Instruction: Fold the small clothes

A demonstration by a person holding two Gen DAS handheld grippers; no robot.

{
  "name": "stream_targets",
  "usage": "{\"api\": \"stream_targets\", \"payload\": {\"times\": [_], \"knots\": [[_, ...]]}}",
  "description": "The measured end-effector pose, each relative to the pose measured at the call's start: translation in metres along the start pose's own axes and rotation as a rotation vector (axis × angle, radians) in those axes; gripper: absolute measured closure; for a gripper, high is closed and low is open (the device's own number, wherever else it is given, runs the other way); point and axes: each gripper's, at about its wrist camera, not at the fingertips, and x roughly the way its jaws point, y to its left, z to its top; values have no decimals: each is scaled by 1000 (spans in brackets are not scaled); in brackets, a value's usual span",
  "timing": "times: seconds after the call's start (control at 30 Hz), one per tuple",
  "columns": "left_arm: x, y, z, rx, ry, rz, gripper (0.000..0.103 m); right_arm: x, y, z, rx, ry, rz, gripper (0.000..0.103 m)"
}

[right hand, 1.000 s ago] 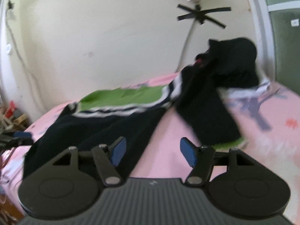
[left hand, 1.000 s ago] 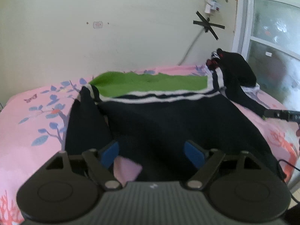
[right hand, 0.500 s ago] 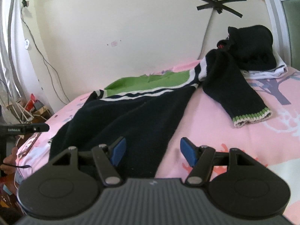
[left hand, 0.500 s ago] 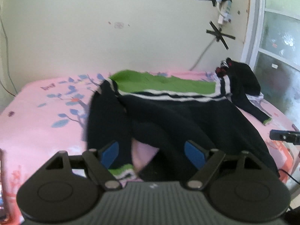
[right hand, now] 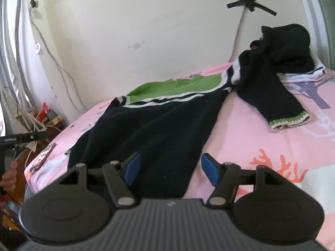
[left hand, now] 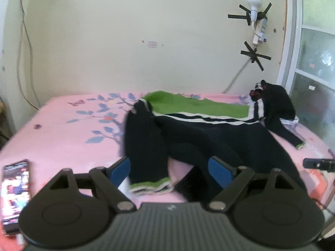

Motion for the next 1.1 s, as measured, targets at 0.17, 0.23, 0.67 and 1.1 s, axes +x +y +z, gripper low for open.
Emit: {"api": "stream_targets", "payload": {"times": [0.17,0.23,0.67,1.1], "knots": [[-24,0,-7,31,-6,22,18,-2,7,-7,-21,27,67,43],[-22,-8,-8,62,-4,13,18,1,9,-11,-21,58,82,43],[71,-23,-23,149,134,-114,34,-1,8,-17,7,104,101,44],[90,-22,-30,261,173,-169,38,6,4,-20,76,157,80,44]]}}
